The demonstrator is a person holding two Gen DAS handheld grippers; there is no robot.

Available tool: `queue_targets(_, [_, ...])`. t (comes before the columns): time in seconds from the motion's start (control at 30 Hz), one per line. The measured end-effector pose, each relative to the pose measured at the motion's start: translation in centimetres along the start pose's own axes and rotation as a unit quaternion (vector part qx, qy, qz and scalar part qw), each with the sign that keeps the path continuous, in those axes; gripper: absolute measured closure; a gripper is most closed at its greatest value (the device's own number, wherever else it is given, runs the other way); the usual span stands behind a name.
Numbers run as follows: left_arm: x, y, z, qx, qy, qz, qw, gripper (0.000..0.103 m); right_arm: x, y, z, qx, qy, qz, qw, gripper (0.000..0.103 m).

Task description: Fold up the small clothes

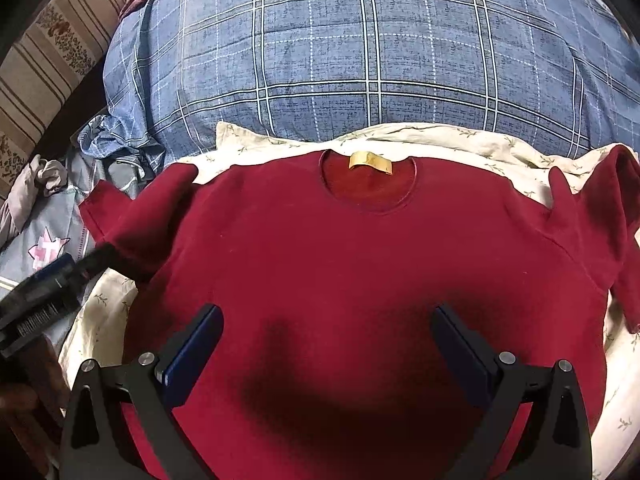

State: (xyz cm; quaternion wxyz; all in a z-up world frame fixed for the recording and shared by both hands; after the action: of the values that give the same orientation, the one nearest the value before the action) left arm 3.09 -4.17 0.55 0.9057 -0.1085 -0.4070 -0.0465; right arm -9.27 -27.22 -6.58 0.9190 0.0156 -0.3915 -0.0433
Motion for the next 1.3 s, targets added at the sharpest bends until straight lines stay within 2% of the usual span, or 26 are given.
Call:
queue_targets(0.17, [1.8,5.4,0.2,0.038,-0.007,0.062,0.9973,0.000,0.5,0.3,0.0,0.008,0.000,0.000,1.000,0.000])
queue_targets(0.27, [2.5,8.8,-0.6,0.061,0.006,0.099,0.9932,0.000,0.9,0.4,0.1,0.010,-0.003,0.003,1.000,0.000])
queue_targets(0.33, [2.5,10.8,-1.7,0.061,0.019,0.133,0.9891,0.000,1.1,0.5,0.1,0.013,-0.005,0.001,1.000,0.000])
queue_targets(0.43, [2.0,13.1,-4.4,0.045,0.043,0.196,0.9785,0.001,1.1,0.6,-0.1,0.023,-0.001,-0.006,1.000,0.000])
queue_targets(0.5, [2.1,13.8,-5.9,0.043,0.050,0.209,0.9758,0.005,1.0,0.8,-0.3,0.029,0.003,-0.008,1.000,0.000])
queue_targets(0.63, [2.9,14.3,-8.4,0.047,0.048,0.199,0.9777,0.008,0.8,1.0,-0.6,0.031,0.008,-0.006,0.999,0.000])
queue_targets(0.73, [2.5,14.8,-10.3,0.033,0.059,0.217,0.9738,0.018,0.7,0.8,-1.0,0.031,0.013,-0.009,0.999,0.000])
queue_targets(0.8, [2.2,15.4,-11.0,0.036,0.064,0.224,0.9719,0.039,0.7,0.7,-1.2,0.030,0.014,-0.011,0.999,0.000])
queue_targets(0.83, [2.1,15.6,-11.2,0.036,0.067,0.226,0.9711,0.045,0.7,0.7,-1.3,0.029,0.016,-0.015,0.999,0.000])
queue_targets(0.87, [2.0,15.8,-11.4,0.035,0.067,0.229,0.9705,0.057,0.7,0.7,-1.4,0.030,0.017,-0.017,0.999,0.000])
queue_targets(0.9, [2.0,16.1,-11.5,0.032,0.067,0.235,0.9691,0.074,0.6,0.8,-1.4,0.031,0.018,-0.019,0.999,0.000])
queue_targets(0.97, [1.8,16.7,-11.2,0.032,0.066,0.248,0.9660,0.096,0.5,0.9,-1.3,0.033,0.018,-0.020,0.999,0.000])
queue_targets(1.0, [2.0,16.7,-10.8,0.027,0.061,0.254,0.9648,0.097,0.5,1.0,-1.1,0.034,0.017,-0.020,0.999,0.000])
queue_targets(1.07, [3.4,16.3,-9.3,0.017,0.020,0.242,0.9698,0.098,0.5,1.1,-0.8,0.035,0.014,-0.020,0.999,0.000])
queue_targets(1.2, [6.4,12.5,-5.0,-0.013,-0.041,0.172,0.9841,0.103,0.6,0.7,0.0,0.034,0.008,-0.027,0.999,0.000])
queue_targets(1.3, [6.6,11.4,-4.1,-0.014,-0.045,0.156,0.9866,0.103,0.8,0.3,0.3,0.036,0.008,-0.038,0.999,0.000])
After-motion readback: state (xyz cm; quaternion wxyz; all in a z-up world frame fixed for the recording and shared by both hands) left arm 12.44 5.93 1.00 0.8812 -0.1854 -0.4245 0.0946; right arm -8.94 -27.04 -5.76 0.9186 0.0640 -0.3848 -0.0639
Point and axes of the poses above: each gripper's, at about its wrist camera, not at the fingertips, and z roughly against the way its jaws point, y to its left, x to its top, the point moved 10 cm from there along -z, roughly the way its jaws point, and after that the axes turned 6 degrees about -x, right-handed, at the moved point
